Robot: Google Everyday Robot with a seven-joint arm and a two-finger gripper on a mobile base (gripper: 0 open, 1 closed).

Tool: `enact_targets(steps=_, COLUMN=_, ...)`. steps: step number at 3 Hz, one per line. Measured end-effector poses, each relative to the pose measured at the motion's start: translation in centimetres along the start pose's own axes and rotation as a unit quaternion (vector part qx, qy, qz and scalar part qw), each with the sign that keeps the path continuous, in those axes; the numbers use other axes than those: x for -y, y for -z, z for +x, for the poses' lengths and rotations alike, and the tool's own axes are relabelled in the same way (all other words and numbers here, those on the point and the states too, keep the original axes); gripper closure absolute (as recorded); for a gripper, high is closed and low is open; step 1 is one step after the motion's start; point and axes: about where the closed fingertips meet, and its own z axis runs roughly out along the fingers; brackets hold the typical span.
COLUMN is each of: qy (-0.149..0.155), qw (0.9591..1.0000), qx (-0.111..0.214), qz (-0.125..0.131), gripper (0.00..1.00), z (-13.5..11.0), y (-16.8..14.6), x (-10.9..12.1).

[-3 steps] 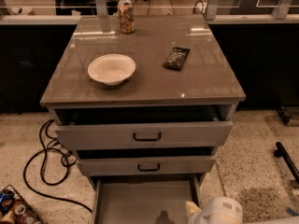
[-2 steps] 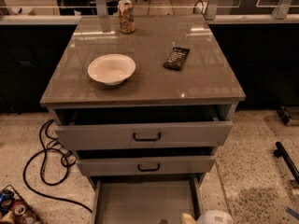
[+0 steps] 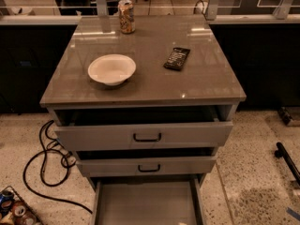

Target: Close bottom drawer

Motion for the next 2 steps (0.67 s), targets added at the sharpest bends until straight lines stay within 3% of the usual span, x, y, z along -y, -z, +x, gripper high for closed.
enact_targets(steps=2, qy=0.001, qw=0.9999, qx=0.006, qz=-0.013, gripper=0.0, z=0.1, y=-1.5, x=-0.4)
